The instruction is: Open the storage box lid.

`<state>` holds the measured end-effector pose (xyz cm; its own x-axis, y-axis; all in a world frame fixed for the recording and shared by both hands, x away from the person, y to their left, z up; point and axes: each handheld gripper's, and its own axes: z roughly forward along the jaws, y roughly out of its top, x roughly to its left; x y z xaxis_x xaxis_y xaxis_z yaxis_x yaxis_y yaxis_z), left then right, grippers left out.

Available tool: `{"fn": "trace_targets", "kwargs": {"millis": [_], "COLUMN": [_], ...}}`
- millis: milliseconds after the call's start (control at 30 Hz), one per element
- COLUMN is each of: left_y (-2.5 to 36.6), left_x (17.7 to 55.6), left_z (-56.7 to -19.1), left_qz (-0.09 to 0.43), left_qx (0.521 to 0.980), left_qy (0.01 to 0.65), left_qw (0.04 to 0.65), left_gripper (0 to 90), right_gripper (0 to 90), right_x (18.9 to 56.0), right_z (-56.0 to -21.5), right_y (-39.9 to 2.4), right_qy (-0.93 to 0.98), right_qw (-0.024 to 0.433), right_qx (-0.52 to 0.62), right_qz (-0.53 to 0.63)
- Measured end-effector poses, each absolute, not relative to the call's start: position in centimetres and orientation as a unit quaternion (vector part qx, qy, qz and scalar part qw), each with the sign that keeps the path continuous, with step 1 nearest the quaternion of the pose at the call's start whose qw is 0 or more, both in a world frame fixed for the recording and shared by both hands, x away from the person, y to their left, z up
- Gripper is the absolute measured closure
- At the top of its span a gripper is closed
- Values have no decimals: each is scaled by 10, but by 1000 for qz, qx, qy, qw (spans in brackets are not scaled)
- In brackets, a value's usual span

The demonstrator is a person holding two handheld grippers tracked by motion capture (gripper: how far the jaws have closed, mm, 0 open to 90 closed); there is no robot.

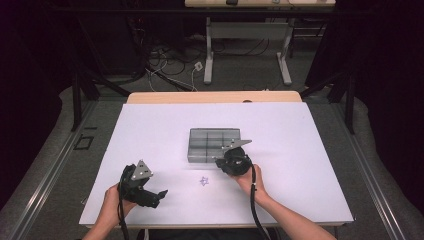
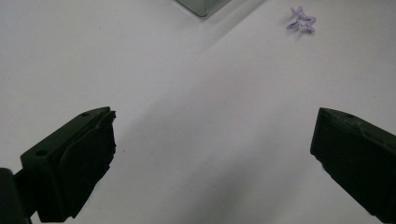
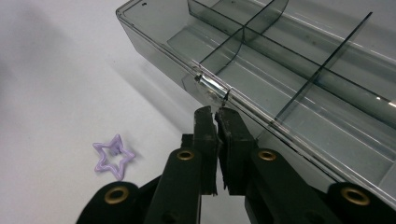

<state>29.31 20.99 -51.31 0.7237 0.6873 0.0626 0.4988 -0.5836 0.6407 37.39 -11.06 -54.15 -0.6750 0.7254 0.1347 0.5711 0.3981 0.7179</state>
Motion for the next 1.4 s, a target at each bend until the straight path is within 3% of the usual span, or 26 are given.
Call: {"fn": "trace_targets", "kwargs": {"millis": [1167, 1400], "left_y": [202, 199], "left_x": [297, 300], "left_z": [-512, -509], "left_qz": [165, 146], "left_qx": [880, 875], "left_qy": [325, 334], "left_qw": [305, 319], "left_gripper": [0, 0], "right_gripper": [855, 853], "right_x": [370, 370], "right_z": [-530, -528], "right_y": [-113, -113], "right_qy": [813, 809], "right_qw": [125, 130], "right_qx": [376, 373], "right_qz": [427, 434]}}
